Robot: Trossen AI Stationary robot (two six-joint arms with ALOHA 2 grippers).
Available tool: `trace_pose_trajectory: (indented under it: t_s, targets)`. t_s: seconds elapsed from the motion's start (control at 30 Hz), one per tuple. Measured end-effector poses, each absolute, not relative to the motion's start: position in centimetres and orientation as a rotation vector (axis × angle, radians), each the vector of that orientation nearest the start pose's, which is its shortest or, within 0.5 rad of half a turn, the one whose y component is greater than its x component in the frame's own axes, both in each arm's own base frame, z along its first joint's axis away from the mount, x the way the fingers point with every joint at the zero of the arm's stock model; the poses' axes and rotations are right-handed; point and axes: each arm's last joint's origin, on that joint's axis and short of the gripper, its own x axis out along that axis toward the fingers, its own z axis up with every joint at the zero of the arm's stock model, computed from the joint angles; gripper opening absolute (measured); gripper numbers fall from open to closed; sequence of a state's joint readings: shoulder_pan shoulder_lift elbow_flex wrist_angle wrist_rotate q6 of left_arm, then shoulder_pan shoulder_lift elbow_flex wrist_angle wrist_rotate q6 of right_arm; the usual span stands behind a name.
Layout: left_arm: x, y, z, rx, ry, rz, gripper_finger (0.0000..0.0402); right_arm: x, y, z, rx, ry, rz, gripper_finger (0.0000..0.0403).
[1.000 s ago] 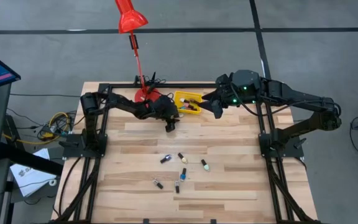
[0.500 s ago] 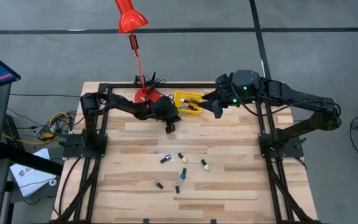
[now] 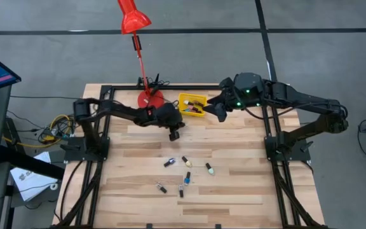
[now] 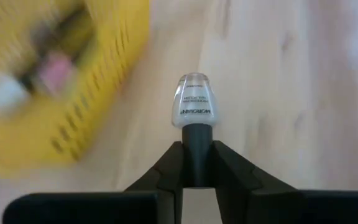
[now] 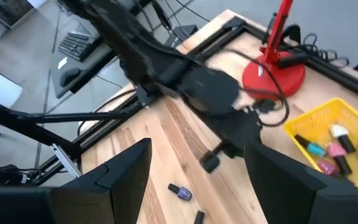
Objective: Pick & Place Nail Polish
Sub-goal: Put the top white nail polish bottle into the yellow bin
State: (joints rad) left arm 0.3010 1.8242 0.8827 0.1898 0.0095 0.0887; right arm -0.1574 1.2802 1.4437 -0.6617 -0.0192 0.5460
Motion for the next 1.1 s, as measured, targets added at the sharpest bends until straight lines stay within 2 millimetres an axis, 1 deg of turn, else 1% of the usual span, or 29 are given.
trace_pose_trajectory:
  t_s: [0.07, 0.17, 0.23, 0.33, 0.5, 0.6, 0.67, 0.73, 0.83, 0.9, 1.0, 1.1]
  targets:
    - [33.4, 9.6, 15.0, -0.006, 0.708, 0.256, 0.005, 25.9, -4.1, 40.6, 0.6, 0.474, -0.282, 0.0248]
    - [33.0, 8.5, 17.6, 0.033, 0.648, 0.286, 0.005, 26.7, -4.2, 40.0, 0.63, 0.492, -0.297, 0.0248]
    - [32.7, 7.9, 19.7, 0.059, 0.577, 0.311, 0.005, 27.3, -4.4, 39.0, 0.646, 0.544, -0.322, 0.0248]
    - [31.8, 7.0, 22.3, 0.091, 0.513, 0.351, 0.005, 28.3, -4.7, 38.1, 0.667, 0.577, -0.34, 0.0248]
    - [30.4, 6.0, 25.8, 0.165, 0.412, 0.417, 0.005, 30.0, -5.5, 36.4, 0.685, 0.623, -0.365, 0.0248]
    - [29.8, 5.7, 26.8, 0.176, 0.385, 0.436, 0.005, 31.0, -6.0, 35.8, 0.696, 0.621, -0.344, 0.0248]
    - [29.6, 5.7, 27.0, 0.179, 0.38, 0.447, 0.005, 31.6, -6.2, 35.4, 0.703, 0.617, -0.325, 0.0248]
    - [29.5, 5.8, 27.1, 0.18, 0.38, 0.453, 0.005, 31.9, -6.4, 35.5, 0.704, 0.592, -0.319, 0.0248]
    - [29.8, 6.5, 26.3, 0.2, 0.414, 0.47, 0.005, 31.8, -6.8, 35.8, 0.709, 0.563, -0.32, 0.0248]
    - [30.3, 7.5, 25.1, 0.199, 0.462, 0.49, 0.005, 31.3, -6.9, 36.1, 0.72, 0.56, -0.329, 0.0248]
    - [30.9, 9.3, 22.8, 0.188, 0.536, 0.529, 0.005, 30.2, -6.7, 37.4, 0.721, 0.52, -0.321, 0.0248]
    - [31.6, 11.1, 20.6, 0.158, 0.573, 0.523, 0.005, 29.3, -6.4, 38.3, 0.723, 0.488, -0.311, 0.0248]
